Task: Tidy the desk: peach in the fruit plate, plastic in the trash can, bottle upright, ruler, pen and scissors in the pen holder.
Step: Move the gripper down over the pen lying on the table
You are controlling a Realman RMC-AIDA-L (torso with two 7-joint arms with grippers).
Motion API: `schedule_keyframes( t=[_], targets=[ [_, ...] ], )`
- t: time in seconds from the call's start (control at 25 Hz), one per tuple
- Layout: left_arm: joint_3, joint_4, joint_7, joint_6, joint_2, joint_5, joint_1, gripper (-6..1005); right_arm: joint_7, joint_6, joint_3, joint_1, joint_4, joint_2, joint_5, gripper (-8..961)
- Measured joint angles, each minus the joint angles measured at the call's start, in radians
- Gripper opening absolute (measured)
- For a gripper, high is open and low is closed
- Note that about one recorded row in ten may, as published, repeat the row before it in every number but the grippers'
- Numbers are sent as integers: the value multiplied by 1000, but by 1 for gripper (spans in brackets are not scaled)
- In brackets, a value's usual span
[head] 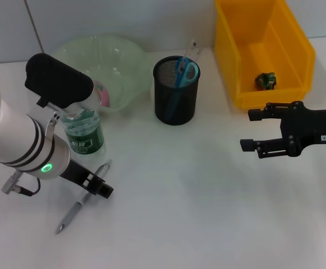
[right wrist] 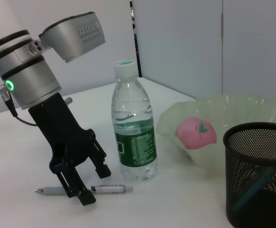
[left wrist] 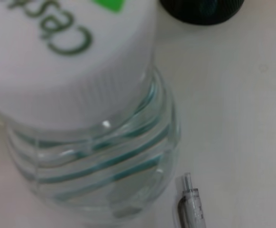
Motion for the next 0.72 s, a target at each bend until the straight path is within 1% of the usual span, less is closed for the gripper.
schedule_keyframes(
  t=[0.24,0.72],
  targets=[
    [0,1,0,2,0,0,-5,752,0,0,0,0,0,0,0,817],
    [-6,11,0,26,0,0,-10,734,-9,2,0,-1,0,2,9,817]
  ],
)
